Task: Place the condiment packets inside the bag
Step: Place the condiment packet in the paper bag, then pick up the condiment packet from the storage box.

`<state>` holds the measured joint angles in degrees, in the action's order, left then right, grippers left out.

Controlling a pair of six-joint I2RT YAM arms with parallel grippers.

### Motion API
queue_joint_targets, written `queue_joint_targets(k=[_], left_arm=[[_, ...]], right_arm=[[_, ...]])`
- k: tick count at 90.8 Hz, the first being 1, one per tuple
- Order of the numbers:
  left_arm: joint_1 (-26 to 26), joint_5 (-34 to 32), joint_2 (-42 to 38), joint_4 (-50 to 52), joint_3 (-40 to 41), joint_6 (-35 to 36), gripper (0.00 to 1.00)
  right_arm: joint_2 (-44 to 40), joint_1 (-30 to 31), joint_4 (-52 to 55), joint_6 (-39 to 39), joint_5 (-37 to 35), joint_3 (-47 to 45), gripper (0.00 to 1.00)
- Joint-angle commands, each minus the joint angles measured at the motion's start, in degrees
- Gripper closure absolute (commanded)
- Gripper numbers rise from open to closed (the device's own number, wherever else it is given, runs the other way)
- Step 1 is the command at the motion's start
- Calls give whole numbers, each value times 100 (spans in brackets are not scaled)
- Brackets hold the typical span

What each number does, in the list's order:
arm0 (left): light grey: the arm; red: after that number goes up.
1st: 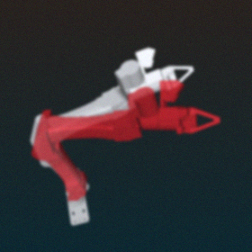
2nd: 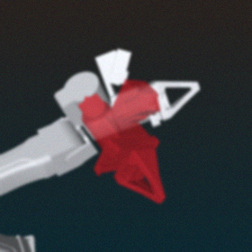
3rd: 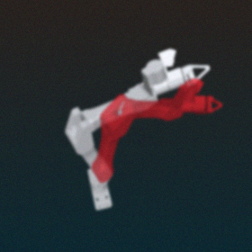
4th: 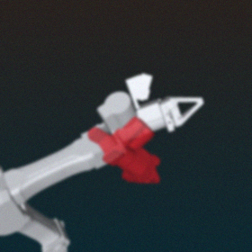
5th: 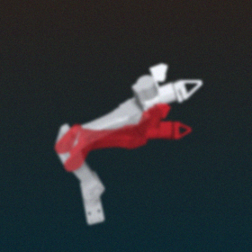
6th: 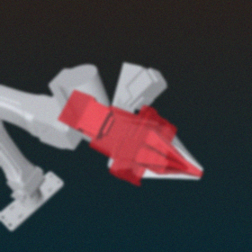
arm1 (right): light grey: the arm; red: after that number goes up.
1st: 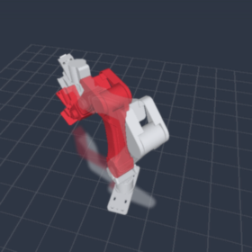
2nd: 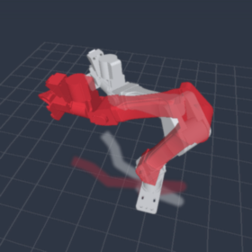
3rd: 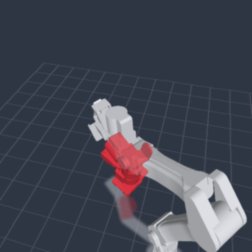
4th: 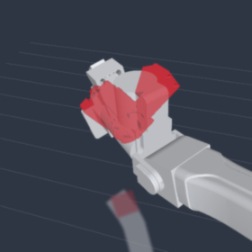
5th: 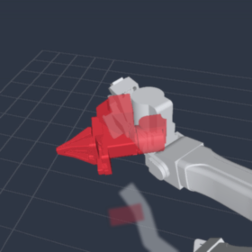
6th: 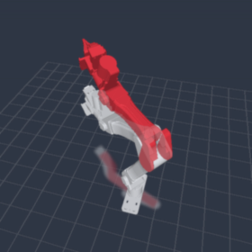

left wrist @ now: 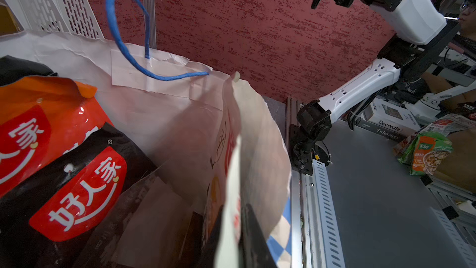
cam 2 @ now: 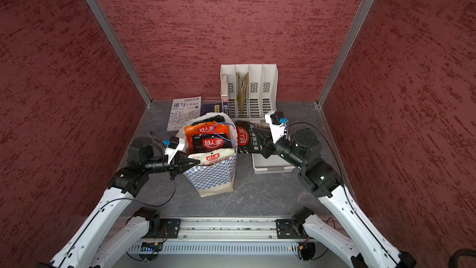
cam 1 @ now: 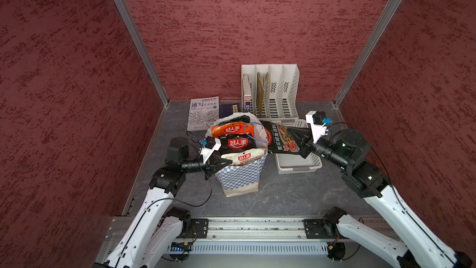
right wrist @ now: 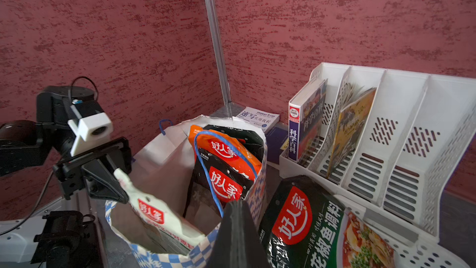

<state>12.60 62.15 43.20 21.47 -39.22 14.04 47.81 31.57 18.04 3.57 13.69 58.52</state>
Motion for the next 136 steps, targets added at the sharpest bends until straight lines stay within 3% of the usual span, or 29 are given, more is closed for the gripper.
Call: queue_joint_targets(k=[1, 10, 15, 22, 25, 29, 37, 48, 54, 61, 81, 95, 113, 126, 136], left_arm=[[102, -108, -173, -150, 121, -42, 100], [155, -367, -313, -736, 216, -326, 100], [163, -497, -331, -706, 155, -308, 82], [161, -777, -383, -548, 64, -278, 65], [163, -936, -423, -535, 31, -293, 46], [164, -1159, -485, -515, -18, -347, 28], [164, -1668, -653, -354, -192, -335, 10], [171, -2048, -803, -107, -437, -243, 5], [172, -2367, -838, -149, -589, -374, 5], [172, -2780, -784, -202, -820, -651, 0], [173, -3782, -386, 3, -1482, -1157, 0], [173, -4469, -409, -46, -1525, -1361, 0], [168, -5178, -442, 321, -1670, -1396, 0], [173, -5254, -506, 427, -1640, -1344, 0], [170, -5261, -576, 420, -1574, -1289, 0]], right_arm=[[95, -139, -187, 33, -166, -120, 100], [162, -223, -294, 85, -101, -164, 100], [181, -248, -317, 95, -83, -179, 100], [228, -270, -299, 40, -101, -222, 100], [270, -277, -263, -17, -103, -260, 100], [339, -297, -209, -135, -54, -308, 100], [624, -314, -53, -440, 89, -416, 77], [1059, -310, 19, -901, 37, -656, 42], [1276, -310, -90, -1305, -23, -858, 29], [1547, -310, -462, -1793, -206, -1193, 23], [2558, -41, -1834, -3161, -389, -1752, 8], [3284, 54, -2858, -3409, -1073, -1781, 7], [4063, 176, -3409, -3639, -1654, -1624, 12], [3963, 259, -3733, -3437, -2089, -1717, 26], [3372, 259, -3891, -3221, -2228, -1958, 47]])
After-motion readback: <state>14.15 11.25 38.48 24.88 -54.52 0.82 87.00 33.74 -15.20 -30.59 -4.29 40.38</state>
